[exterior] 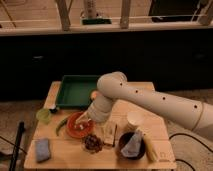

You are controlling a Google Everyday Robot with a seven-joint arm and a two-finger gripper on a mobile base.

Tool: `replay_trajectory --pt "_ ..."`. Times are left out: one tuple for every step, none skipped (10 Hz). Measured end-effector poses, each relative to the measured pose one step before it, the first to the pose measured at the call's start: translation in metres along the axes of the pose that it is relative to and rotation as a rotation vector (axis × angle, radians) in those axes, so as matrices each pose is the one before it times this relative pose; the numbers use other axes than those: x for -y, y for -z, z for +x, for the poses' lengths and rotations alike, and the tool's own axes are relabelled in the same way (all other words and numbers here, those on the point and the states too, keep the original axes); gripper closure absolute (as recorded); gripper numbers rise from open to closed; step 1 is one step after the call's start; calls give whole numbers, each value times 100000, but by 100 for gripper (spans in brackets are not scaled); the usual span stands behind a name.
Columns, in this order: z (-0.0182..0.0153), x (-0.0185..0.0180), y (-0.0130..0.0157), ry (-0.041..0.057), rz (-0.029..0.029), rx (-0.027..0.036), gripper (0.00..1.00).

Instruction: Place grapes in metal cup

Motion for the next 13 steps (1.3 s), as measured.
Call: replay_trajectory --pt "141 -46 4 -778 -8 111 20" --pt "133 -107 50 -688 -73 24 20" --pt "193 -115 63 -946 -19 133 20" --pt "166 -55 58 -673 -9 96 20" --pt "139 -96 82 -582 -84 70 20" --pt "212 -62 81 -747 91 126 20" --pt "197 4 168 -625 -55 36 20" --pt "124 30 46 -346 68 118 20" --pt "82 11 96 -312 -82 98 20" --pt "172 -101 118 -621 -143 174 20" --pt "134 -14 84 -334 -130 72 20" --pt "44 71 30 -49 -149 135 20" --pt "13 105 36 17 -108 72 20"
